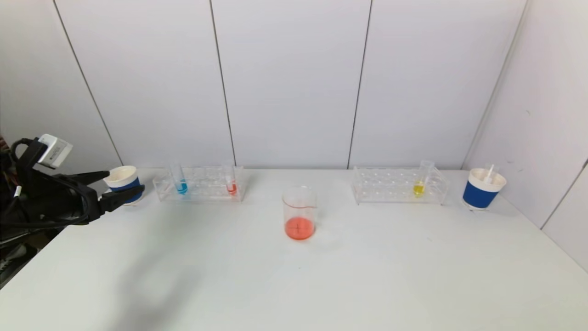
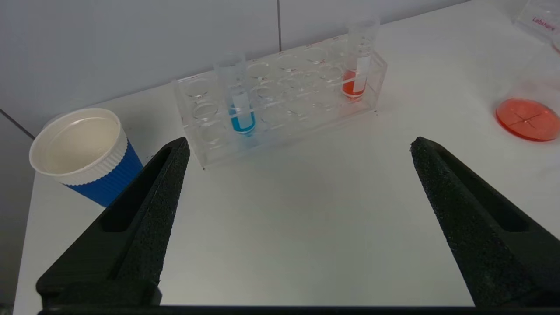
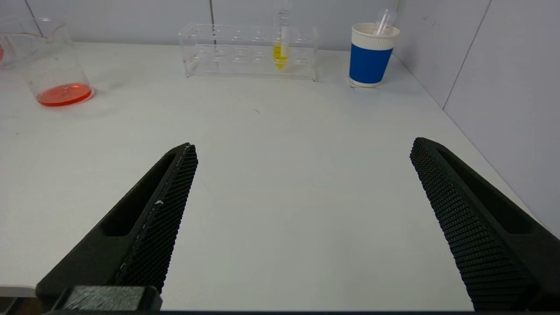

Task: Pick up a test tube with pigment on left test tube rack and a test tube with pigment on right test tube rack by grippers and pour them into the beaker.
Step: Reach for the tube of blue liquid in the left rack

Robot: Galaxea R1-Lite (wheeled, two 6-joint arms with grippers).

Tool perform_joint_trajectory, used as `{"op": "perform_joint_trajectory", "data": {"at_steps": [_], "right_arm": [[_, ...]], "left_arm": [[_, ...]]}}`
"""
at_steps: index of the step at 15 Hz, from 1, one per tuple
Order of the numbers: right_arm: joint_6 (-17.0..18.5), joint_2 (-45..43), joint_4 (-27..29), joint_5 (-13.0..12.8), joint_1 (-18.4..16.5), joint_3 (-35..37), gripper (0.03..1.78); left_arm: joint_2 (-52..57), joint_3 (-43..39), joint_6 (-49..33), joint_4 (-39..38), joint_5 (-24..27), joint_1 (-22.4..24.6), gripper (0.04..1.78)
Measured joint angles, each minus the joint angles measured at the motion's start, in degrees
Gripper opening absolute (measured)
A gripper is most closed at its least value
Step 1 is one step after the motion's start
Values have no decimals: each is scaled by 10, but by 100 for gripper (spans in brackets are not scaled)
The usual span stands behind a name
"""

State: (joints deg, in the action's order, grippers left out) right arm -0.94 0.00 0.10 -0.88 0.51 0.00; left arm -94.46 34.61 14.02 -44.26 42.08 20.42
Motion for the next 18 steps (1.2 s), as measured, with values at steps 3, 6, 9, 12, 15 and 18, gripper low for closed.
{"op": "perform_joint_trajectory", "data": {"at_steps": [3, 6, 9, 12, 15, 18], "right_arm": [[0, 0, 0, 0, 0, 0, 177], [0, 0, 0, 0, 0, 0, 177], [0, 0, 0, 0, 0, 0, 177], [0, 0, 0, 0, 0, 0, 177], [0, 0, 0, 0, 0, 0, 177], [0, 0, 0, 0, 0, 0, 177]], "left_arm": [[-46, -3, 5, -68, 5, 9, 176], [-76, 1, 7, -98, 4, 10, 176], [-108, 25, 23, -99, 3, 7, 176], [-139, 48, 25, -99, -3, -10, 176], [-160, 62, 25, -99, -41, -32, 176], [-174, 79, 24, -99, -72, -50, 176]]}}
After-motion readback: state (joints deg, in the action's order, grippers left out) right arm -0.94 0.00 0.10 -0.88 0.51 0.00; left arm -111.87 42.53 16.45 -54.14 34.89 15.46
